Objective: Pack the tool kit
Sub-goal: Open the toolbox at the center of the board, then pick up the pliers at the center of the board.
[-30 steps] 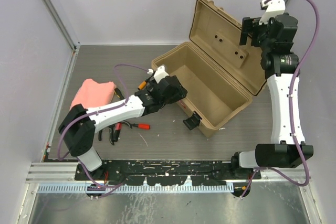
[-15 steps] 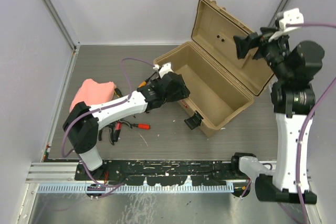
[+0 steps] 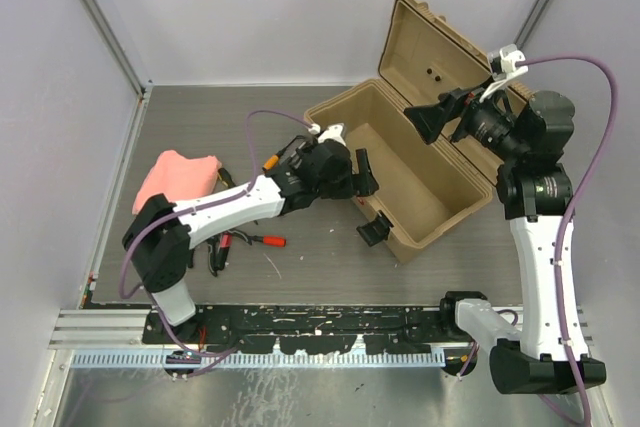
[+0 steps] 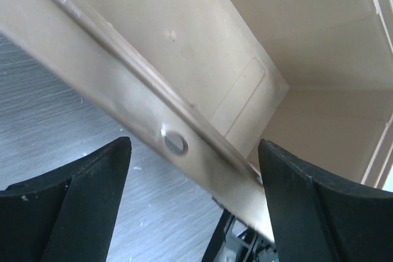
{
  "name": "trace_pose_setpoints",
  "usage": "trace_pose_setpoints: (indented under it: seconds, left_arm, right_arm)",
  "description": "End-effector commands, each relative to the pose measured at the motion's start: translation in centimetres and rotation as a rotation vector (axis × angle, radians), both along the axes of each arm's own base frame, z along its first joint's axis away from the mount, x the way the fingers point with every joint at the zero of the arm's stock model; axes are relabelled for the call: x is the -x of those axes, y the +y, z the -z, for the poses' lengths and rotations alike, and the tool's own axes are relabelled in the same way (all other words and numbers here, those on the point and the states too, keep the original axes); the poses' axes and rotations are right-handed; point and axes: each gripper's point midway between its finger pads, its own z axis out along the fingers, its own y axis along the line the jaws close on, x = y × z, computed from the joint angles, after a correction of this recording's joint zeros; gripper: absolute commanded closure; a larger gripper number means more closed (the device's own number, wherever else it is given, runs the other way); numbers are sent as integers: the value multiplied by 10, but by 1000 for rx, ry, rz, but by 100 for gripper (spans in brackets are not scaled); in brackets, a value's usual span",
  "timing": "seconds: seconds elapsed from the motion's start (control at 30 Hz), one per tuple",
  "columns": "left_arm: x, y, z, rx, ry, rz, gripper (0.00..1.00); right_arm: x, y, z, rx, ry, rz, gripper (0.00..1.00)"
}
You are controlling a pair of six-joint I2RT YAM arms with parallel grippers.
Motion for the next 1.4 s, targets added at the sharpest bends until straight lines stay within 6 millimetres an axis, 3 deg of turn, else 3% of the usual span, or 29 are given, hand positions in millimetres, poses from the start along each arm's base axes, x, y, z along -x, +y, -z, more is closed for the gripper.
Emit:
trace_pose_setpoints:
  seconds: [0.0, 0.17, 0.33, 0.5, 0.67, 0.87, 1.03, 1.23, 1.3, 1.37]
  left_arm:
    - [26, 18, -35, -28, -65, 93, 14]
    - [30, 44, -64, -17, -153, 63, 7]
    - [33, 92, -71, -48, -200, -34, 1]
    - [40, 155, -53, -108, -150, -182, 2]
    - [53, 217, -23, -163, -75, -352, 2]
    - [70, 273, 6, -259, 13, -499, 2]
    - [78, 292, 15, -247, 22, -540, 2]
    - [87, 305, 41, -246, 119, -591, 2]
    - [87, 305, 46, -240, 145, -602, 2]
    - [85, 307, 50, -232, 162, -614, 2]
  right_arm:
    - [10, 9, -1, -35, 26, -38, 0]
    - [9, 11, 6, -48, 65, -27, 0]
    - [11, 22, 13, -64, 117, -62, 0]
    - [22, 55, 28, -19, 210, -172, 0]
    - [23, 90, 58, 84, 331, -198, 0]
    - [27, 116, 82, 140, 366, -192, 0]
    - [42, 144, 100, 209, 374, -256, 0]
    - [55, 173, 122, 230, 390, -264, 0]
    - [48, 172, 129, 256, 387, -164, 0]
    - [39, 158, 140, 380, 361, 3, 0]
